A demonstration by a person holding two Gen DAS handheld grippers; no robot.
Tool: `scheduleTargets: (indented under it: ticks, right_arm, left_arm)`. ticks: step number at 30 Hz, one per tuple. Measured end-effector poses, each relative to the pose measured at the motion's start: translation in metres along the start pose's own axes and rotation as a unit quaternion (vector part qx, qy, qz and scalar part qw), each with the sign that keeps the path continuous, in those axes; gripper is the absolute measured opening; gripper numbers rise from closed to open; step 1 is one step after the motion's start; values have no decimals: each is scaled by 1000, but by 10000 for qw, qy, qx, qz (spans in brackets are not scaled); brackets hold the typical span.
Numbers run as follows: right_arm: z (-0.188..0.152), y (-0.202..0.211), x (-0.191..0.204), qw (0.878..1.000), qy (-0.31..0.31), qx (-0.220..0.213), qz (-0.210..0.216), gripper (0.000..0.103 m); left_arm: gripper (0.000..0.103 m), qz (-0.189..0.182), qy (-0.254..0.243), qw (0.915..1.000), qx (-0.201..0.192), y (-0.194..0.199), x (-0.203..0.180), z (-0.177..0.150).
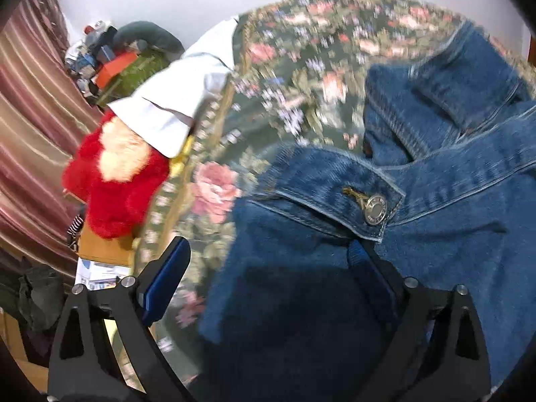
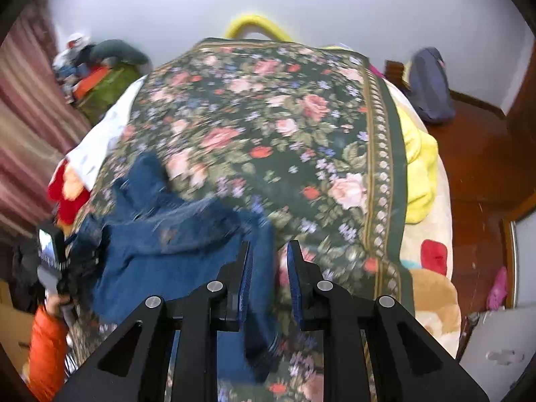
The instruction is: Fold large clothes
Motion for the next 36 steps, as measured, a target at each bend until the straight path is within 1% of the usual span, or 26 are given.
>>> scheduleTargets:
  ticks: [2,4,6,9,11,14,15,17,18,19,21,23,24,25,26,29,31,34,36]
  right_arm:
    - [-12,2,16,9997,195,-31,146,16]
    - [-25,-5,33,9989,304,3,367,16]
    - [-36,-22,50,9976,387,137,551,16]
    - [-45,-59,73,9958,523,386,644,16]
    - [-48,-86,80,9950,565,570,591,16]
    - [-49,-123,86,9937,516,848,511,16]
    - [-49,-132,86,9932,513,929,481,16]
    - [-48,-146,82,9916,577,1098,369,16]
    - [-48,-148,81,9907,630,1141,385,16]
    - [-49,-148,80,9895,705,1162,484,16]
    - [-50,-143,75,9886,795,1149,559,16]
    - [-50,-131,61,9894,896,1100,321,16]
    - [-50,-125,56,9898,922,1056,266,16]
    - [-51,-118,51,9904,900,1008,304,16]
    - [-52,-109,44,9920,799,936,290,16]
    - [-54,-86,35,9955,525,728,297,16]
    - [-55,-72,39,9967,519,592,209,16]
    - [-57,-63,63,9953,859,445,30,16]
    - [-62,-63,86,9924,1168,390,14,16]
  left_arm:
    - [97,-195,111,9997,-115,17,10,3]
    - [97,-370,182,9989,-238,33,15,6]
    - [97,-617,158,9973,-374,51,15,8]
    - [97,-751,24,9957,-535,61,8,14]
    - [97,-693,-90,9959,-577,57,0,20]
    - [97,-548,-192,9974,-433,36,-8,27]
    - [97,-411,-222,9982,-368,26,-9,29]
    - [97,-16,-271,9993,-249,2,-2,34]
    - [97,90,-255,9995,-182,-9,2,35]
    - [97,121,-200,9997,-98,-20,8,35]
    - [98,48,-2,9999,95,-39,23,34]
    - [98,-202,267,9992,235,-47,35,35]
    - [98,-242,377,9986,272,-47,39,35]
    - [98,-249,486,9981,281,-45,44,36]
    - [98,-190,608,9977,240,-38,51,38]
    - [97,-142,680,9976,49,-12,63,41]
    - [97,-335,599,9975,-145,12,64,40]
    - [98,-615,364,9966,-410,47,57,29]
    - [98,-755,84,9958,-507,65,42,16]
Point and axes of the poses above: each gripper's, at about its wrist camera, not at the fingertips, and y roughly against the way its jaws point, x to its left, z to its top, the point moved 6 cm from there along -y, roughly the way its jaws point, and after that the axes turned 13 degrees about z, right-handed, at the moved point
